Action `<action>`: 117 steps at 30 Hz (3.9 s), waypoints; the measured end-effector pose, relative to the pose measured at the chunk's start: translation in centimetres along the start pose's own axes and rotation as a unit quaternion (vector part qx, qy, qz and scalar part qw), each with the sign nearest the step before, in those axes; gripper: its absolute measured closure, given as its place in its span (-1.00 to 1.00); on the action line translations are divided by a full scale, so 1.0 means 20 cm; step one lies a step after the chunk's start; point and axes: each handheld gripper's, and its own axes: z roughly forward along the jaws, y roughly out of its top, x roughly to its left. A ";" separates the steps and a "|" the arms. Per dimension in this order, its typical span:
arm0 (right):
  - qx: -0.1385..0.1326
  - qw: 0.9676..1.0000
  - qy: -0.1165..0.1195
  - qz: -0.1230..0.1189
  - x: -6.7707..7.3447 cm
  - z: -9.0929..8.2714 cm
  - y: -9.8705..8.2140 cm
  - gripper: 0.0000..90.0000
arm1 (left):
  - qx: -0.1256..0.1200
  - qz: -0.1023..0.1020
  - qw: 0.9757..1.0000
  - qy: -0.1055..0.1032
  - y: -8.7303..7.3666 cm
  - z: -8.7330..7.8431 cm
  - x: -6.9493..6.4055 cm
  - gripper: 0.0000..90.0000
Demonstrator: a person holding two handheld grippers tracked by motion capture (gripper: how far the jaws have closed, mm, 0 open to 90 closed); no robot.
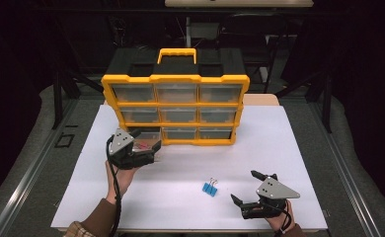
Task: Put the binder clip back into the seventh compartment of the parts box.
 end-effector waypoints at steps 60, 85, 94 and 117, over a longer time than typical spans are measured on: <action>0.003 1.000 0.000 0.003 0.00 0.00 0.00 -1.00 | 0.192 0.048 0.974 -0.112 -0.31 0.37 -0.77 -0.67; 0.007 1.000 0.003 0.002 0.00 0.01 0.00 -1.00 | 0.223 0.026 0.968 -0.107 -0.36 0.41 -0.81 0.01; 0.007 1.000 0.004 0.003 0.00 0.01 0.00 -1.00 | 0.225 0.023 0.969 -0.103 -0.37 0.40 -0.81 0.10; 0.005 1.000 0.003 0.003 0.00 0.01 0.00 -1.00 | 0.195 0.009 0.976 -0.092 -0.30 0.33 -0.69 0.10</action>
